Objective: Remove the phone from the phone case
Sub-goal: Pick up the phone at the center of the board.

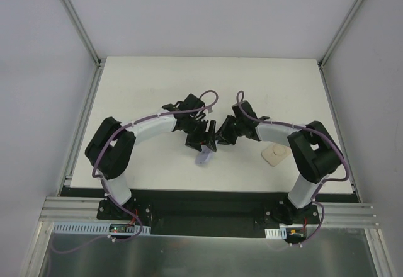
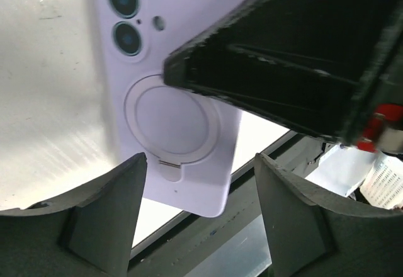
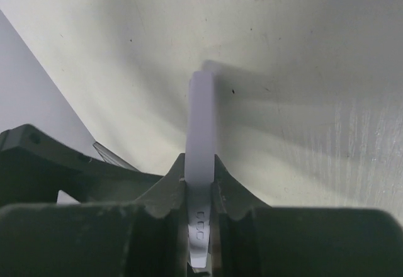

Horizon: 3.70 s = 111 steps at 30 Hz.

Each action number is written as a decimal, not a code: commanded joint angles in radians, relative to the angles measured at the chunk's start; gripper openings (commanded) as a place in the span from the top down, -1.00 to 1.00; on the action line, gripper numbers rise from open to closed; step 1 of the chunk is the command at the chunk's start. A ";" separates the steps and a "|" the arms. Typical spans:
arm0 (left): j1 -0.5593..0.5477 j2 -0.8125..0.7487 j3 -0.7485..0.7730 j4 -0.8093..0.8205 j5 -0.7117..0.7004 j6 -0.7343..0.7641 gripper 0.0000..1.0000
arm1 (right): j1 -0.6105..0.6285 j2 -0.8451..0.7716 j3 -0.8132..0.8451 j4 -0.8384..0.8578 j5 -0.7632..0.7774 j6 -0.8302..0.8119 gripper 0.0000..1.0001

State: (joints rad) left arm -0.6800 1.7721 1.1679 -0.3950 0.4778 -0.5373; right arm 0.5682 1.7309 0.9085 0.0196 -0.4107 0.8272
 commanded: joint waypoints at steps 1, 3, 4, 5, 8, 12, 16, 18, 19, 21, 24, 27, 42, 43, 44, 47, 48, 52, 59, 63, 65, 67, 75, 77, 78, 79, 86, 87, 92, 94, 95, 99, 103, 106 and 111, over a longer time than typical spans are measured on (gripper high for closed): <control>-0.023 -0.089 0.012 0.028 0.022 0.019 -0.25 | 0.013 -0.019 0.030 0.051 -0.043 0.030 0.97; -0.027 -0.118 0.007 0.030 0.001 0.029 -0.54 | 0.012 -0.030 0.038 0.028 -0.037 0.032 0.97; -0.032 -0.131 0.004 0.027 -0.010 0.031 -0.64 | 0.012 -0.036 0.041 0.017 -0.034 0.032 0.97; -0.035 -0.141 0.000 0.027 -0.027 0.034 -0.69 | 0.013 -0.042 0.049 -0.001 -0.025 0.033 0.97; -0.056 -0.192 -0.005 0.013 -0.108 0.053 -0.81 | 0.013 -0.054 0.081 -0.098 0.002 0.039 0.97; -0.116 -0.218 0.018 -0.039 -0.229 0.135 -0.80 | 0.013 -0.067 0.109 -0.184 0.010 0.073 0.97; -0.187 -0.186 0.050 -0.108 -0.352 0.175 -0.76 | 0.013 -0.093 0.130 -0.262 0.041 0.101 0.97; -0.231 -0.162 0.073 -0.131 -0.445 0.187 -0.74 | 0.013 -0.106 0.154 -0.334 0.072 0.098 0.97; -0.242 -0.151 0.079 -0.149 -0.473 0.192 -0.72 | 0.015 -0.111 0.162 -0.352 0.079 0.098 0.97; -0.275 -0.129 0.099 -0.165 -0.553 0.203 -0.69 | 0.013 -0.119 0.184 -0.403 0.096 0.099 0.97; -0.303 -0.108 0.122 -0.177 -0.649 0.209 -0.62 | 0.015 -0.122 0.197 -0.434 0.096 0.105 0.97; -0.332 -0.083 0.153 -0.180 -0.706 0.227 -0.55 | 0.013 -0.108 0.220 -0.477 0.087 0.112 0.97; -0.389 -0.033 0.197 -0.192 -0.795 0.295 0.00 | 0.016 -0.093 0.245 -0.523 0.075 0.116 0.97; -0.392 -0.031 0.197 -0.196 -0.798 0.298 0.00 | 0.013 -0.091 0.247 -0.523 0.072 0.116 0.97; -0.398 -0.030 0.197 -0.197 -0.812 0.304 0.00 | 0.013 -0.090 0.251 -0.527 0.070 0.118 0.97; -0.417 -0.025 0.199 -0.200 -0.841 0.315 0.00 | 0.013 -0.082 0.257 -0.530 0.069 0.119 0.97; -0.424 -0.026 0.200 -0.205 -0.847 0.316 0.00 | 0.015 -0.080 0.259 -0.532 0.069 0.119 0.97; -0.441 -0.022 0.203 -0.219 -0.889 0.326 0.00 | 0.010 -0.077 0.263 -0.534 0.067 0.118 0.97; -0.469 -0.023 0.196 -0.222 -0.929 0.346 0.06 | 0.001 -0.074 0.263 -0.534 0.058 0.116 0.97; -0.472 -0.028 0.194 -0.223 -0.920 0.350 0.16 | -0.008 -0.074 0.262 -0.535 0.050 0.112 0.97; -0.481 -0.036 0.191 -0.222 -0.926 0.355 0.17 | -0.013 -0.074 0.259 -0.535 0.046 0.109 0.97; -0.483 -0.040 0.190 -0.222 -0.929 0.356 0.30 | -0.017 -0.077 0.257 -0.535 0.043 0.105 0.98; -0.487 -0.060 0.182 -0.232 -0.972 0.361 1.00 | -0.028 -0.076 0.263 -0.543 0.038 0.084 0.95; -0.487 -0.089 0.173 -0.229 -0.987 0.358 1.00 | -0.030 -0.082 0.263 -0.543 0.042 0.069 0.74; -0.487 -0.100 0.164 -0.229 -0.998 0.358 1.00 | -0.030 -0.088 0.263 -0.541 0.049 0.053 0.64; -0.486 -0.112 0.159 -0.229 -1.005 0.359 1.00 | -0.030 -0.102 0.265 -0.540 0.061 0.043 0.31; -0.469 -0.197 0.136 -0.229 -0.990 0.382 1.00 | -0.044 -0.204 0.273 -0.532 0.128 -0.052 -0.70; -0.463 -0.206 0.131 -0.229 -0.981 0.382 1.00 | -0.053 -0.233 0.274 -0.530 0.134 -0.065 -0.71; -0.409 -0.249 0.119 -0.223 -0.889 0.362 1.00 | -0.077 -0.303 0.271 -0.538 0.162 -0.112 -0.73; -0.376 -0.264 0.116 -0.213 -0.843 0.350 1.00 | -0.090 -0.326 0.268 -0.541 0.162 -0.131 -0.73; -0.359 -0.287 0.113 -0.205 -0.817 0.346 1.00 | -0.096 -0.333 0.268 -0.546 0.165 -0.148 -0.73; -0.227 -0.378 0.056 -0.131 -0.522 0.290 1.00 | -0.135 -0.401 0.236 -0.523 0.153 -0.251 -0.70; -0.014 -0.476 -0.008 -0.035 -0.188 0.179 1.00 | -0.186 -0.520 0.134 -0.324 -0.003 -0.362 -0.68; 0.065 -0.500 -0.036 0.045 0.000 0.084 1.00 | -0.214 -0.605 0.048 -0.149 -0.161 -0.399 -0.62; 0.164 -0.510 -0.079 0.226 0.226 -0.079 1.00 | -0.220 -0.590 -0.046 0.101 -0.347 -0.280 -0.64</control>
State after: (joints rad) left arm -0.5461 1.2972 1.1038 -0.3874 0.3916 -0.4458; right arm 0.3511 1.1229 0.9283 -0.1791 -0.5468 0.4984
